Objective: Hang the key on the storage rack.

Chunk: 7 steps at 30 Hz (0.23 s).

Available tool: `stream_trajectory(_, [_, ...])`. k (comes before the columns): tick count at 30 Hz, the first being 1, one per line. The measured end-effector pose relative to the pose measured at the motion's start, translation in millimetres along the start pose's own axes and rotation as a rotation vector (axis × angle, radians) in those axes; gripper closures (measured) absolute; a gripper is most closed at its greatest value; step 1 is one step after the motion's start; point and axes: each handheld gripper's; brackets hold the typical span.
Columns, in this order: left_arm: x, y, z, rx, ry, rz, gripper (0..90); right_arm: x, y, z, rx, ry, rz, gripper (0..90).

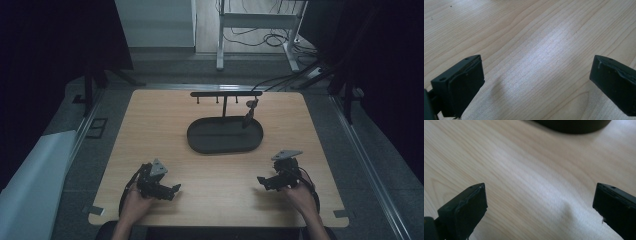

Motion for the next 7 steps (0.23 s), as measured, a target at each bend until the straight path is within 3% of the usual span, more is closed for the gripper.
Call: stream_trajectory(7, [1.3, 0.7, 1.3, 0.001, 0.003, 0.001, 0.0, -0.4, 9.4, -13.6, -0.021, -0.003, -0.035, 0.0])
Point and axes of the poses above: each handheld gripper's, and its own axes: y roughly forward along the jaws, z roughly out of its top, x roughly to its right, and after that the axes turned 2 degrees about x, right-handed
